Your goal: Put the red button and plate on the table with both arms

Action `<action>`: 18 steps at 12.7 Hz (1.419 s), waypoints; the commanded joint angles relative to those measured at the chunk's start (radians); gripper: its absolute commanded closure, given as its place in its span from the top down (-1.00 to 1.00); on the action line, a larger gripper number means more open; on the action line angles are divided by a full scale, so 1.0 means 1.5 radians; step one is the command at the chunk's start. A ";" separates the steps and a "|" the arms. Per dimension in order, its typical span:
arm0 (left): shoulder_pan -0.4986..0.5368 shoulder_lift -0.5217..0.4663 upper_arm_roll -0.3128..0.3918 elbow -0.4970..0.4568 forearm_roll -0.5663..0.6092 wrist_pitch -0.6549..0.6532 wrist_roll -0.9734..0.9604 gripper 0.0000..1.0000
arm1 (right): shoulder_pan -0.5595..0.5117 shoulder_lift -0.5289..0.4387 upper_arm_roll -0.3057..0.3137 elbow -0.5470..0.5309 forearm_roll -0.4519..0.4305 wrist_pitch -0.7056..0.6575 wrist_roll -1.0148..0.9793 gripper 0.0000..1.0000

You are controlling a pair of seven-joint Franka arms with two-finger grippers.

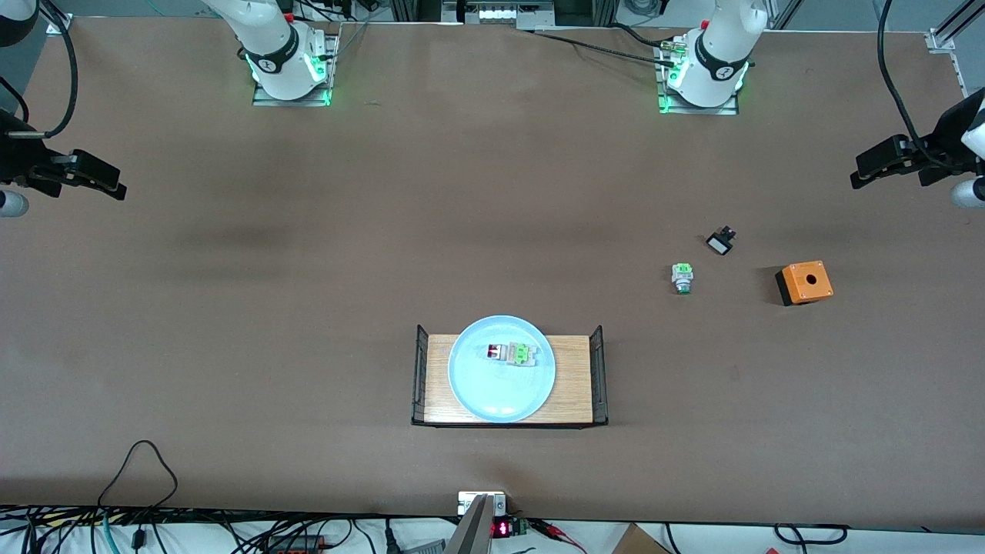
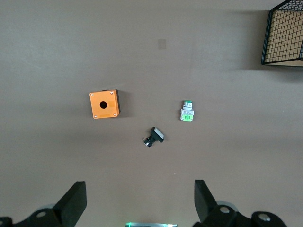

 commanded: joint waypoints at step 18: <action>-0.109 0.196 -0.006 0.164 -0.077 -0.041 -0.456 1.00 | -0.003 -0.001 -0.007 0.003 -0.004 -0.002 0.011 1.00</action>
